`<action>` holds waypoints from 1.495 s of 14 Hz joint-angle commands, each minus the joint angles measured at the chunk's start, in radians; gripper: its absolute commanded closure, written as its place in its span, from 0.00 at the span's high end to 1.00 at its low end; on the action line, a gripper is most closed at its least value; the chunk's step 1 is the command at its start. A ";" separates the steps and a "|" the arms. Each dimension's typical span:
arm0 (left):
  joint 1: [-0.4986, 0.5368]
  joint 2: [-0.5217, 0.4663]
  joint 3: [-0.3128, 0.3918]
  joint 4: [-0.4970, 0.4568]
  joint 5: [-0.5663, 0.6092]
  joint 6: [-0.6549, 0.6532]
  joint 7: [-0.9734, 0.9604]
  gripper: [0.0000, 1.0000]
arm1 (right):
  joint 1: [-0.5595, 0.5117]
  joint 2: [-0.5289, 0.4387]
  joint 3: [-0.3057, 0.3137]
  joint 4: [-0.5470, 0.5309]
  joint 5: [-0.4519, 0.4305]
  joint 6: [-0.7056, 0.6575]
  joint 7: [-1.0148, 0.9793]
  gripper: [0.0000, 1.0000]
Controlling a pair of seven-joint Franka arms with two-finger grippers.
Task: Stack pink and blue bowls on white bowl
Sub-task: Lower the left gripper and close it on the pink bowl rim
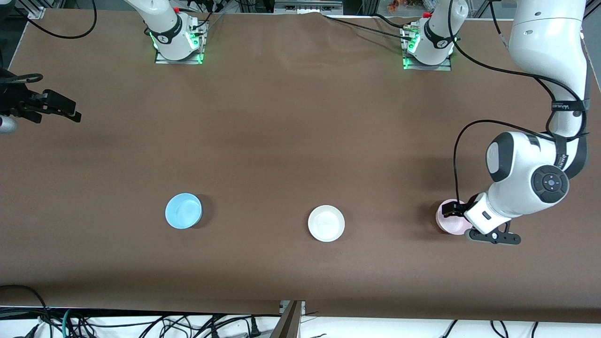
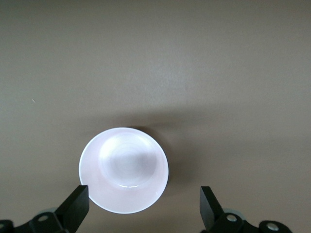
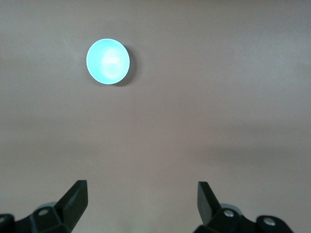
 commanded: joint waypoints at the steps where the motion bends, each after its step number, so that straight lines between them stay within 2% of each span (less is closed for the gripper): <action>1: -0.004 -0.026 0.001 -0.047 0.023 0.017 -0.018 1.00 | -0.005 -0.005 0.002 -0.001 -0.008 -0.005 -0.002 1.00; 11: -0.025 0.032 -0.002 -0.076 0.017 0.112 -0.019 1.00 | -0.005 -0.005 0.002 -0.001 -0.008 -0.006 -0.002 1.00; 17: -0.042 0.066 -0.002 -0.133 0.010 0.256 -0.044 1.00 | -0.007 -0.005 0.002 -0.001 -0.008 -0.006 -0.002 1.00; 21: -0.039 0.066 -0.002 -0.139 0.010 0.256 -0.045 1.00 | -0.007 -0.005 0.002 -0.001 -0.008 -0.006 -0.002 1.00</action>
